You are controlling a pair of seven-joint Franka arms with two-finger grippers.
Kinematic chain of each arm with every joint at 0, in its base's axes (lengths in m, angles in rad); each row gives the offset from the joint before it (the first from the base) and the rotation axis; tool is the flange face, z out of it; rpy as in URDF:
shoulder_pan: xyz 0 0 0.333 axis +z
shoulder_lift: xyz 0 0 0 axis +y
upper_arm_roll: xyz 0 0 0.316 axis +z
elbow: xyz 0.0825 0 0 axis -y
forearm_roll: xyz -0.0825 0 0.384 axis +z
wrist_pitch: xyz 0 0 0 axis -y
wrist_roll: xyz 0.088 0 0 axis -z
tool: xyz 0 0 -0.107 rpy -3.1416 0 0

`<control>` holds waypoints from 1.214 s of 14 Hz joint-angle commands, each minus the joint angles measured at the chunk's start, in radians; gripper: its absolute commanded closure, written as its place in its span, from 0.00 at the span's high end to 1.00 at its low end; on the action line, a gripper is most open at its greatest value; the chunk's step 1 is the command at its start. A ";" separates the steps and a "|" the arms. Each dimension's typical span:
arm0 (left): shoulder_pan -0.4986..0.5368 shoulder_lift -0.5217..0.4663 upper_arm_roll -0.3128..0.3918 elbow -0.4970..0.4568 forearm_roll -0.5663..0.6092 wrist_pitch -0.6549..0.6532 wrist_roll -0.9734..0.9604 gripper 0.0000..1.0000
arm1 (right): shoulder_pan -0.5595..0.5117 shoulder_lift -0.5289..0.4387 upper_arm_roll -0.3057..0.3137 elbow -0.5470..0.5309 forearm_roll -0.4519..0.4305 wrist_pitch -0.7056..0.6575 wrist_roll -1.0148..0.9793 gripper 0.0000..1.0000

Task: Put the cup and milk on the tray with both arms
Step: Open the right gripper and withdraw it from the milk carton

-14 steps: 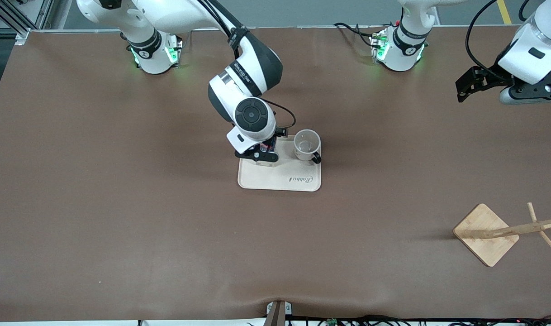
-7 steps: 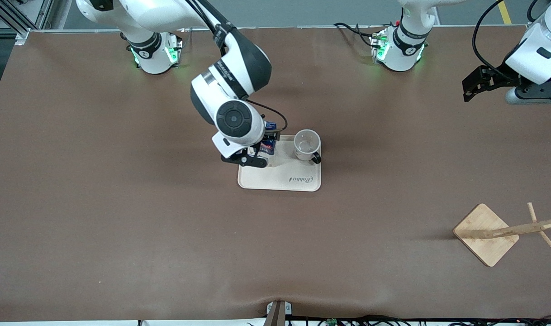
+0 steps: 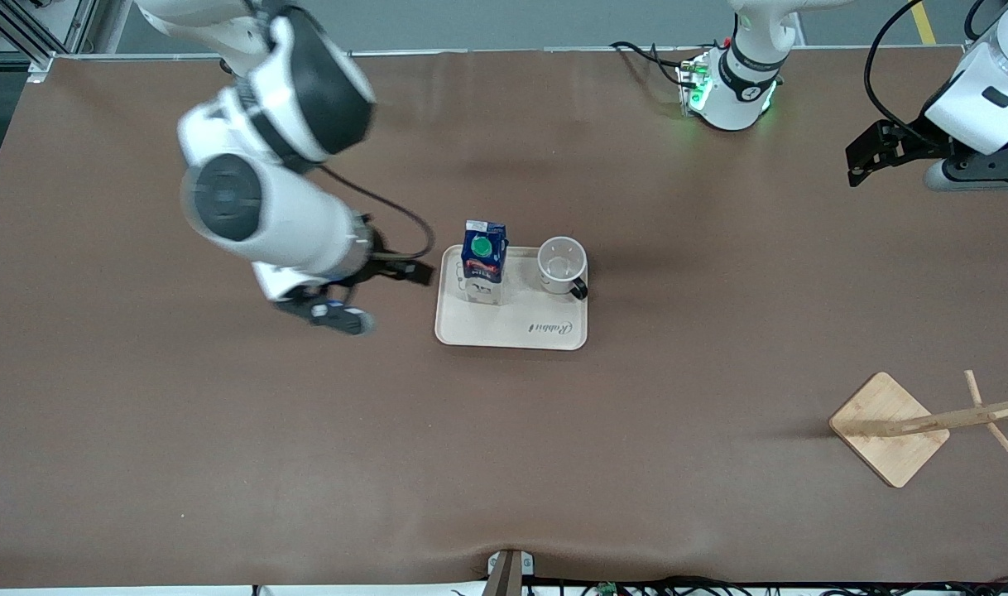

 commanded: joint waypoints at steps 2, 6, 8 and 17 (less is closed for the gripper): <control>0.007 -0.007 0.001 -0.008 -0.022 0.005 0.008 1.00 | -0.155 -0.055 0.006 0.071 -0.028 -0.120 -0.010 1.00; 0.007 -0.007 0.001 -0.005 -0.022 0.007 0.002 1.00 | -0.256 -0.150 0.007 0.045 -0.269 -0.274 -0.379 1.00; 0.007 -0.007 0.001 -0.004 -0.022 0.007 0.002 1.00 | -0.305 -0.197 0.007 -0.031 -0.336 -0.241 -0.436 1.00; 0.007 -0.016 0.001 -0.007 -0.022 0.001 0.002 1.00 | -0.477 -0.619 0.009 -0.528 -0.323 -0.038 -0.742 1.00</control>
